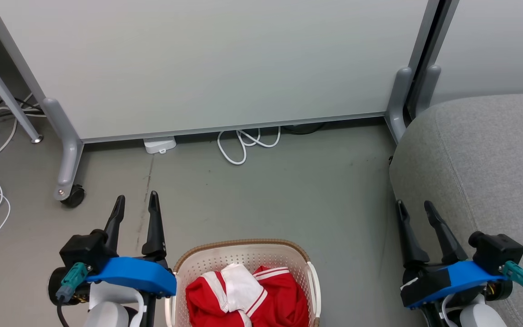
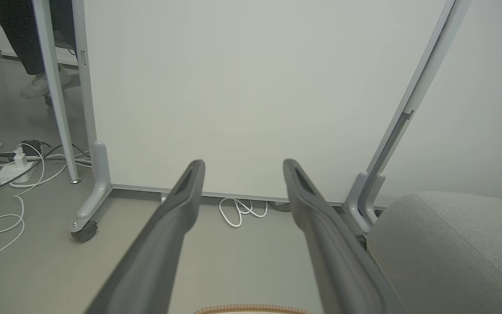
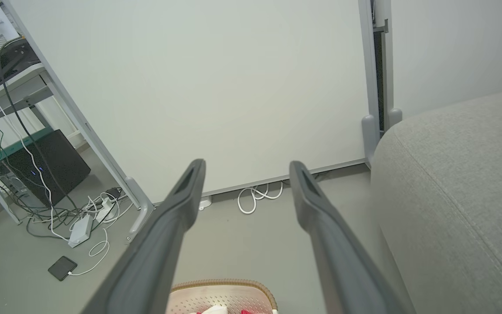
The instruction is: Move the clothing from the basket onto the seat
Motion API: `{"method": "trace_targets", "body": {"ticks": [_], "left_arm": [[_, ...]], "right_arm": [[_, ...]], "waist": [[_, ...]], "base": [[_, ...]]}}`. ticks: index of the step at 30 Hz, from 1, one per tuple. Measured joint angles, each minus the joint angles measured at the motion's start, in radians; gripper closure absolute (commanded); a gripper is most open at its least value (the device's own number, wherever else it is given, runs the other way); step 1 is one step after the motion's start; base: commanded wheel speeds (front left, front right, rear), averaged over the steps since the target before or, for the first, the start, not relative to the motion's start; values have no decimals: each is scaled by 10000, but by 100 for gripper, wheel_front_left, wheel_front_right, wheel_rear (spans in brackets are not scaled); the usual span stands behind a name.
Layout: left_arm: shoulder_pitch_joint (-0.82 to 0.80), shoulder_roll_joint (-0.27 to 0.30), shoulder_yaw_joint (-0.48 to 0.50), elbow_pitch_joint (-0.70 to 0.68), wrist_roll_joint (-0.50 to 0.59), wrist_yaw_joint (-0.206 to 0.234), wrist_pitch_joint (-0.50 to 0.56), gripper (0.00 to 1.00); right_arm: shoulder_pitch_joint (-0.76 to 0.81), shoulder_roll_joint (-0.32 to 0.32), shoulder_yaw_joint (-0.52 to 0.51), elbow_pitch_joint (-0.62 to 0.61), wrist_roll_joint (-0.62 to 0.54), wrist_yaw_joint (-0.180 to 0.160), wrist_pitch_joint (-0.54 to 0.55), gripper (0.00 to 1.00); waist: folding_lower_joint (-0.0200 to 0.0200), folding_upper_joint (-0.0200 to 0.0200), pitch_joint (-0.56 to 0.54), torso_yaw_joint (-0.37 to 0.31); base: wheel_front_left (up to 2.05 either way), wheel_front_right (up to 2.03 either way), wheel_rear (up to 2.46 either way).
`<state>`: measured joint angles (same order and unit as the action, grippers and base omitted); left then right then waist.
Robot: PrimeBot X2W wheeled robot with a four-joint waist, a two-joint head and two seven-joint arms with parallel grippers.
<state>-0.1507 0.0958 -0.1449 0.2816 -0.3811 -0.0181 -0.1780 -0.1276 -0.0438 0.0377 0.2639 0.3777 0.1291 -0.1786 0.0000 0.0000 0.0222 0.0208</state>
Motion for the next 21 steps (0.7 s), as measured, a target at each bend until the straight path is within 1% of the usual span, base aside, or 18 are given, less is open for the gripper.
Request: {"method": "trace_targets", "body": {"ticks": [11, 21], "left_arm": [[-75, 2, -148, 148, 980, -198, -244, 0], [-116, -29, -157, 474, 1661, -443, -443, 0]], "right_arm": [[-78, -10, 63, 38, -1030, 2, -240, 0], [-95, -17, 163, 113, -1850, 4, -437, 0]], "waist": [[0, 0, 23, 37], [0, 0, 31, 42]], "base": [[0, 0, 0], [0, 0, 0]]}}
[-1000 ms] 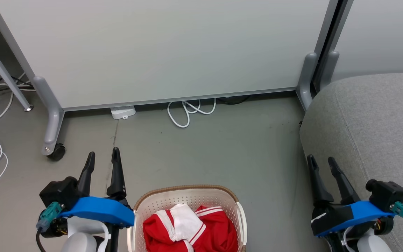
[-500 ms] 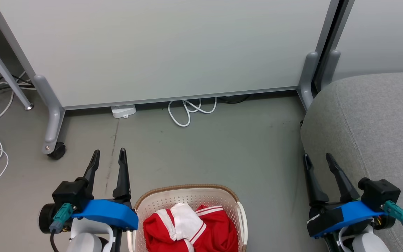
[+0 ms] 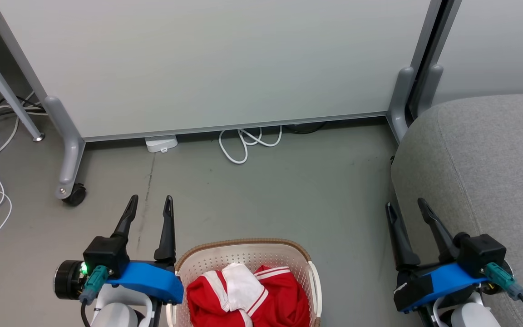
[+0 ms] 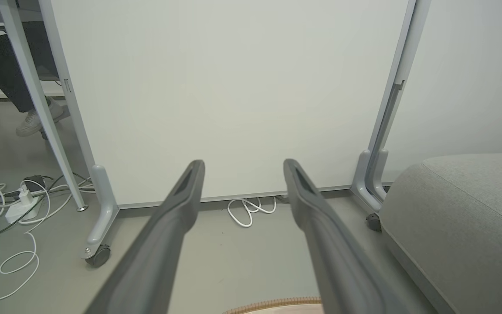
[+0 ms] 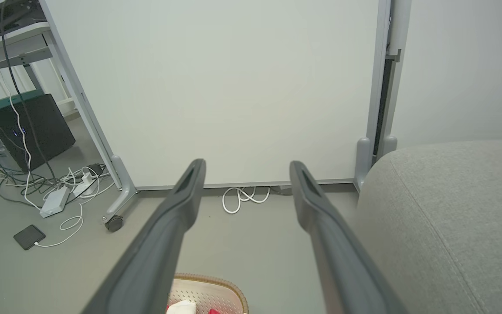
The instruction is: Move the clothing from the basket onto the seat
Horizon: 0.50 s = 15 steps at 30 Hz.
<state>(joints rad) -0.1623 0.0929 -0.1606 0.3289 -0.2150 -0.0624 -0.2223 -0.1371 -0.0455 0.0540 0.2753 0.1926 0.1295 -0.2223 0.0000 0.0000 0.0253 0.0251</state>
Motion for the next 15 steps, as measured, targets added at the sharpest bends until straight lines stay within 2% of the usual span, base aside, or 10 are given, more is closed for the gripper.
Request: {"method": "trace_targets", "body": {"ticks": [15], "left_arm": [[-56, -109, 104, 573, 1005, -268, -274, 0]], "right_arm": [[-4, -13, 27, 163, -1026, 10, -270, 0]], "waist": [[0, 0, 37, 39]], "base": [[0, 0, 0]]}}
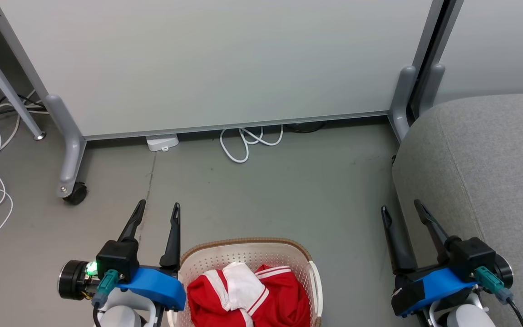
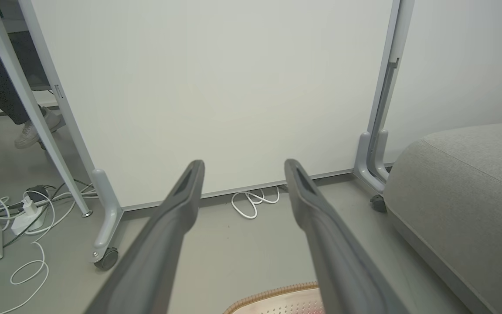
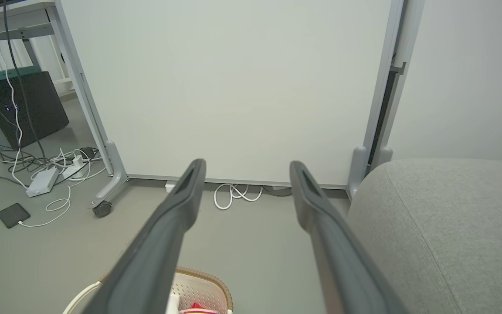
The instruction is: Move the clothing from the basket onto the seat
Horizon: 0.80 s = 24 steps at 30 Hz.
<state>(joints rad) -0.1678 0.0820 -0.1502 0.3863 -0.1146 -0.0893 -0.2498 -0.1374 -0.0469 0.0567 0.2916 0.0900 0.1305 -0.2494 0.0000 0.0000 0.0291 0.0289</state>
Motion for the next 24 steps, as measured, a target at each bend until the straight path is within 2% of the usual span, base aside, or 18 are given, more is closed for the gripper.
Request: {"method": "trace_targets", "body": {"ticks": [7, 24], "left_arm": [[-3, -96, 94, 251, 198, -148, -121, 0], [-98, -215, 282, 650, 15, -345, -132, 0]], "right_arm": [[-10, -2, 27, 134, -303, 0, -117, 0], [-13, -8, -48, 297, 169, 0, -119, 0]], "waist": [[0, 0, -40, -30], [0, 0, -4, -34]], "base": [[0, 0, 0], [0, 0, 0]]}}
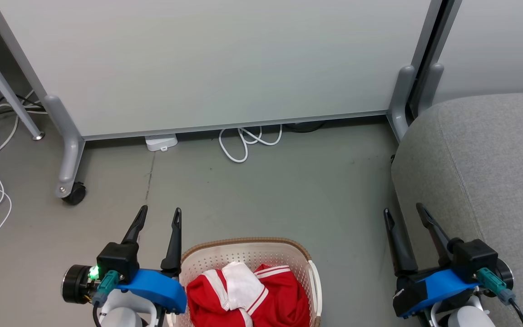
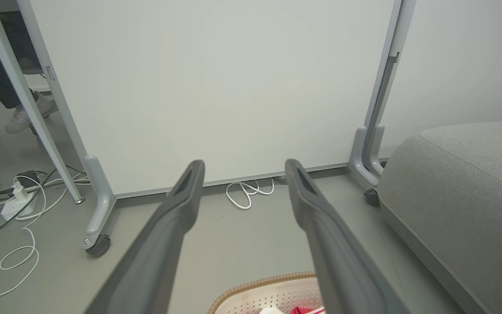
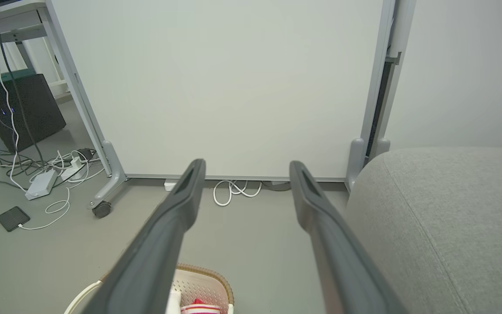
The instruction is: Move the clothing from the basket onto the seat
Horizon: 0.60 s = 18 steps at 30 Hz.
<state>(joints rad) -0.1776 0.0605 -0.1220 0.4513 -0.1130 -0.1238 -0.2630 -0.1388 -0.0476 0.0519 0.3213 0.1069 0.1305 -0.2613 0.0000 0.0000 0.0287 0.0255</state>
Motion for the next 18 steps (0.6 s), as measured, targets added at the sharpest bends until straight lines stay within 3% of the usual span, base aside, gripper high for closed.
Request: {"method": "trace_targets", "body": {"ticks": [13, 18], "left_arm": [[-662, 44, -263, 497, 104, -19, 0, 0], [-1463, 349, -1202, 1127, -138, -38, -2, 0]], "right_arm": [[-280, 0, 50, -105, -81, 2, 0, 0], [-631, -2, 81, -263, -150, 0, 0, 0]], "waist": [[0, 0, 464, -141], [0, 0, 1000, -299]], "base": [[0, 0, 0], [0, 0, 0]]}}
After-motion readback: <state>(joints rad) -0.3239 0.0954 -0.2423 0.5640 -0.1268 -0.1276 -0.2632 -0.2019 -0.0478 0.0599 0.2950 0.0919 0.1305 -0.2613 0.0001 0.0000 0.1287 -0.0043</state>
